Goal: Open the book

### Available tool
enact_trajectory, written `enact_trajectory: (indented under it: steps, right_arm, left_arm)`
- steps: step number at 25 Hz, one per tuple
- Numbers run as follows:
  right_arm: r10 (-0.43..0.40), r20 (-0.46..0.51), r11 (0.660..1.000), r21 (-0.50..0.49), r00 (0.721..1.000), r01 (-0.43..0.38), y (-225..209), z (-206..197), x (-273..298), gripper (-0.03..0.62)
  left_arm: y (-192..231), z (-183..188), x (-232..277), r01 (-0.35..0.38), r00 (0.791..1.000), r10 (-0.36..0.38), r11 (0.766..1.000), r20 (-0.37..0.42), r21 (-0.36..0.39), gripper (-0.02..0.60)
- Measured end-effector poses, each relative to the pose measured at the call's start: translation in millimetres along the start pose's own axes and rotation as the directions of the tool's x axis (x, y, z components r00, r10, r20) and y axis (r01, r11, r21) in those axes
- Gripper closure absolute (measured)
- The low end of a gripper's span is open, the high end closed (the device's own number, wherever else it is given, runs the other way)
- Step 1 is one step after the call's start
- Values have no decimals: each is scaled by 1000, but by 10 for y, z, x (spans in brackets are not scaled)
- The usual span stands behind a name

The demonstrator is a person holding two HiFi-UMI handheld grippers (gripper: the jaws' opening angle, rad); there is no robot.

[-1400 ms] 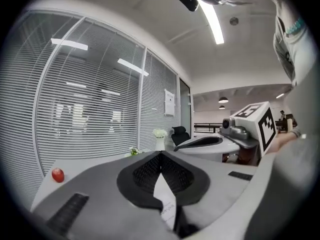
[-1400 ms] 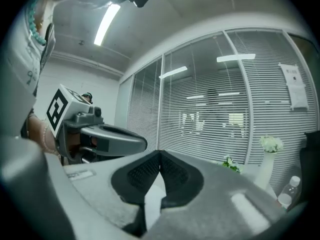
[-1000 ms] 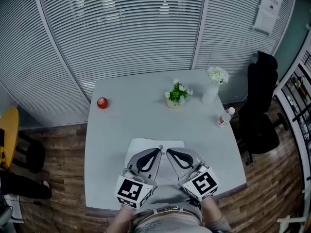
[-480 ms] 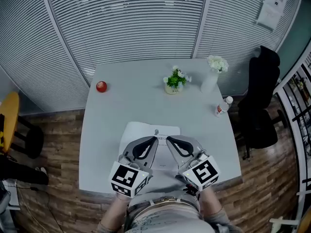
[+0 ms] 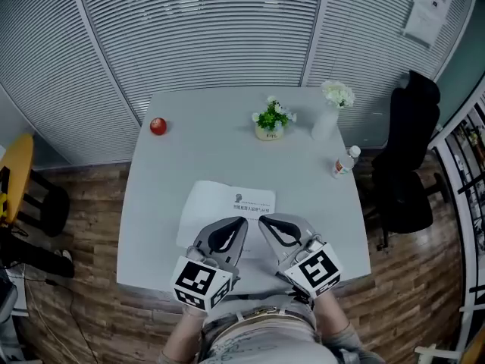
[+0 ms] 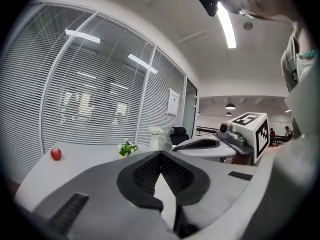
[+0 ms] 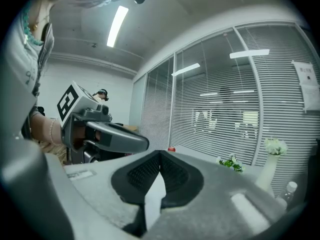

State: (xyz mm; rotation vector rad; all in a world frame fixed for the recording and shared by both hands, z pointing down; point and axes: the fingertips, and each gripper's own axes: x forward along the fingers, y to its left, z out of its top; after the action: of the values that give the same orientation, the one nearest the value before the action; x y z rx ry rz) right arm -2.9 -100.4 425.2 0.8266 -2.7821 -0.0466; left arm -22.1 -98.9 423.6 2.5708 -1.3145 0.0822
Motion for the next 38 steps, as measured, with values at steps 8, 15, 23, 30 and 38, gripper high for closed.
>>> enact_trajectory:
  steps: [8,15,23,30,38]
  right_arm:
    - [36,4,999,23,999,-37,45,-103,-127,591]
    - [23,-2,999,35,1000,-23,76,-197,-215,591]
    - [-14,-7,997,81,1000,15,34,-314,-220,591]
    - [-34,-8,992,120,999,35,84,-329,-143,592]
    - [-30,-50,996,85,998,34,126,-353,4,592]
  left_arm:
    - [-91,-128,14,-29,1000,29,998,-4,-50,583]
    - [-171,-167,-15,-58,998,58,998,6,-4,583]
    - [-139,-188,-95,-39,999,39,999,6,-23,583]
    - [-47,-251,-183,-29,999,28,999,-20,-35,583]
    - [81,-270,-163,-3,1000,1,997,-18,-82,583]
